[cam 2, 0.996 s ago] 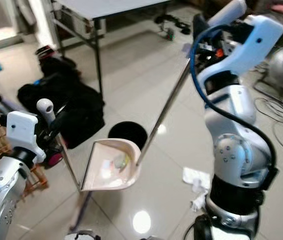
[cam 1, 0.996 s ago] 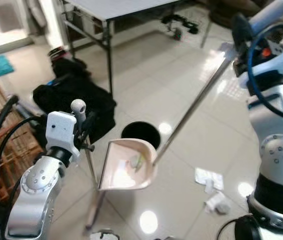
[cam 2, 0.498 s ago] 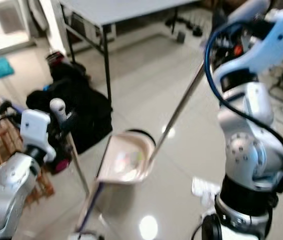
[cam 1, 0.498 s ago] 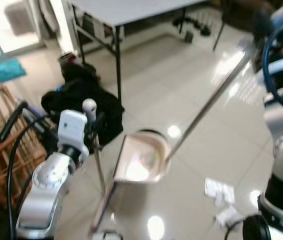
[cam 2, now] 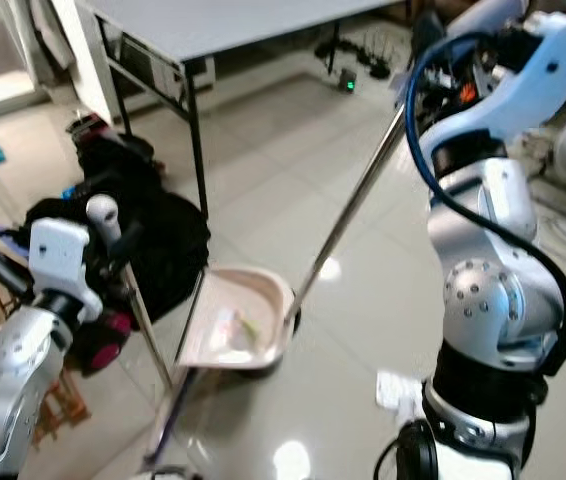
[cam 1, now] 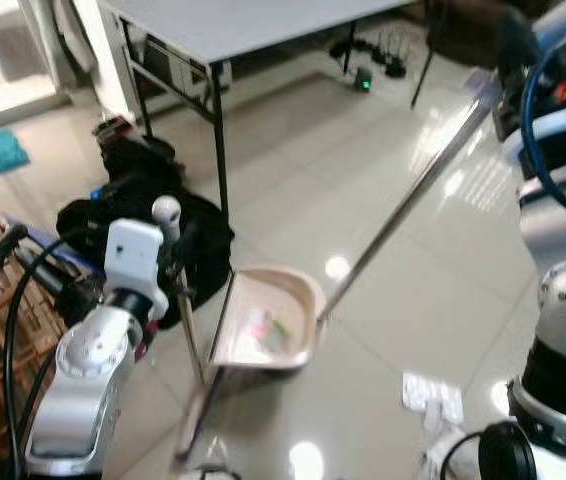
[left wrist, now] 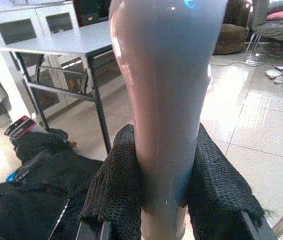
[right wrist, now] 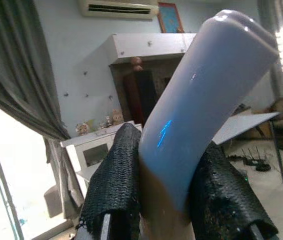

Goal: Sweep floor

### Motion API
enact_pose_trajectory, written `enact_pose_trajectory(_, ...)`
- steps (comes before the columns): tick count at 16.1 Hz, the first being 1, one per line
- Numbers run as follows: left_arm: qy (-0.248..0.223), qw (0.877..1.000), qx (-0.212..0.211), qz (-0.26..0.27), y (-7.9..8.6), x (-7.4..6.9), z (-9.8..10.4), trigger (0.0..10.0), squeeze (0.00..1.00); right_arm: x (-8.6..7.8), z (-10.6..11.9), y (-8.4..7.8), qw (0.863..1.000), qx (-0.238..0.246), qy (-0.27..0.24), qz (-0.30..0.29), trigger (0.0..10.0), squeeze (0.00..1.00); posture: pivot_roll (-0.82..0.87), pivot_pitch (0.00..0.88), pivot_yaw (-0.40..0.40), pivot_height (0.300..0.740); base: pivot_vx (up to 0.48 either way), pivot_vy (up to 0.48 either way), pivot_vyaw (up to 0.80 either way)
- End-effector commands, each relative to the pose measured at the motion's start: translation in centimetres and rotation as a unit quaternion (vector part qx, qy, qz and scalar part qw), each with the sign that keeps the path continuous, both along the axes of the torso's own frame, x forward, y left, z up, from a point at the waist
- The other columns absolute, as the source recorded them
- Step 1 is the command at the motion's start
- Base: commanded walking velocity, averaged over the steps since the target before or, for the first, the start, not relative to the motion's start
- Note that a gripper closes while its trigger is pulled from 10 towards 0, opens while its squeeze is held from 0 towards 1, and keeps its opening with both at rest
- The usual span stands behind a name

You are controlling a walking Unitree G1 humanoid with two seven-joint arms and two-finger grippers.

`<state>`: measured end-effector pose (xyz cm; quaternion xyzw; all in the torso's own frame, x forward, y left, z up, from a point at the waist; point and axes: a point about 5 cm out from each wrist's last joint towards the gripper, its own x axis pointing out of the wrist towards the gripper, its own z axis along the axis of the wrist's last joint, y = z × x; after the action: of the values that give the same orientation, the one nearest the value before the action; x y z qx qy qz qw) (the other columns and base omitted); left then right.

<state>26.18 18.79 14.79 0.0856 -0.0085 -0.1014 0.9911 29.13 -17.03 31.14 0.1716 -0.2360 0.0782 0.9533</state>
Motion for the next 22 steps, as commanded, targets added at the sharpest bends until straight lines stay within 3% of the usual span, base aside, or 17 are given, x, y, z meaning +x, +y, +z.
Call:
enact_pose_trajectory(1, -0.027, 1.0, 0.012, 0.007, 0.3, 0.0, 1.1, 10.0, 0.0, -0.3, 0.9, 0.5, 1.0, 0.006, -0.027, 0.015, 10.0, 0.0, 0.07, 0.076, -0.043, 0.74, 0.39, 0.0, 0.0)
enact_pose_trajectory(8, -0.03, 0.999, 0.0, 0.031, 0.9, -0.5, 1.1, 10.0, 0.0, 0.5, 1.3, 1.2, 0.999, 0.002, -0.029, 0.04, 10.0, 0.0, 0.07, 0.073, -0.078, 0.74, 0.378, 0.0, 0.0)
enact_pose_trajectory(12, -0.027, 0.999, 0.007, 0.019, 0.2, -0.4, 1.1, 10.0, 0.0, 0.8, 1.0, 1.7, 0.998, 0.01, -0.034, 0.046, 10.0, 0.0, 0.14, 0.066, -0.082, 0.74, 0.0, 0.0, 0.0)
enact_pose_trajectory(16, -0.018, 0.999, 0.022, 0.016, 0.8, -0.9, 0.5, 10.0, 0.0, 1.1, 0.7, 2.3, 0.998, 0.009, -0.04, 0.045, 10.0, 0.0, 0.15, 0.067, -0.073, 0.74, 0.0, 0.0, 0.0)
enact_pose_trajectory(20, -0.018, 0.999, 0.028, 0.023, 1.1, -0.4, 0.8, 10.0, 0.0, 1.9, 0.4, 1.4, 0.998, 0.01, -0.056, -0.003, 10.0, 0.0, 0.16, 0.077, -0.078, 0.74, 0.0, 0.0, 0.0)
enact_pose_trajectory(22, -0.018, 0.999, 0.033, 0.023, 1.2, -0.6, 0.7, 10.0, 0.0, 2.1, 0.3, 0.8, 0.995, -0.008, -0.092, -0.042, 10.0, 0.0, 0.16, 0.086, -0.084, 0.74, 0.0, 0.0, 0.0)
